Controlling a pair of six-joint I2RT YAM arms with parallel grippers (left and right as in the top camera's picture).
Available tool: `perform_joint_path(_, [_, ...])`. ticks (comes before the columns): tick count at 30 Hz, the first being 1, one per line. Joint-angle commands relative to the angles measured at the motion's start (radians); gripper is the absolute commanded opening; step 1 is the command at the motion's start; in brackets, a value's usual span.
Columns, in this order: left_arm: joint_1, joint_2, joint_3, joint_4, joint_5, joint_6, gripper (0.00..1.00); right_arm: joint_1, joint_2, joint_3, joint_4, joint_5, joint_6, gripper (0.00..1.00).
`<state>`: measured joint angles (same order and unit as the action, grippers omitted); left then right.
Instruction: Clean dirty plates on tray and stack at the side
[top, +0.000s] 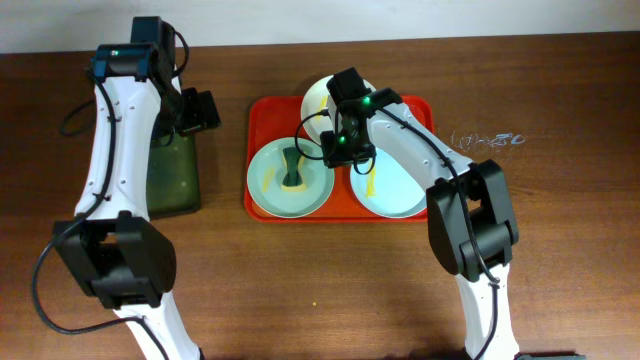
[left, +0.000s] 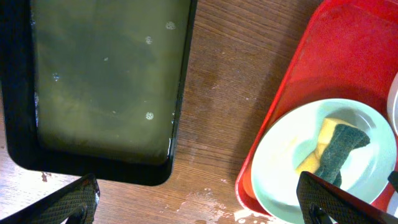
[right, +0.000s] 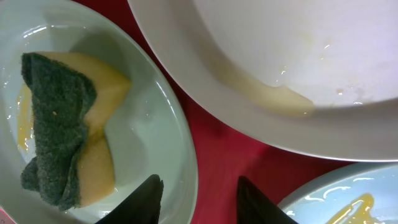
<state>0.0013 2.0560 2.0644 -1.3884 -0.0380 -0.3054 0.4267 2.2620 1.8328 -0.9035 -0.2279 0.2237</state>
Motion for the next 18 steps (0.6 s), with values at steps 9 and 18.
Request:
perform_joint_path(9, [-0.013,0.078,-0.001,-0.016,0.053,0.005,1.0,0.006,0.059,0.006,0.002,0.03,-0.034,0.36])
perform_joint_path(18, [-0.093,0.093,-0.003,-0.01,0.056,0.008,0.77,0.006,0.07,0.003,-0.008,0.027,-0.036,0.24])
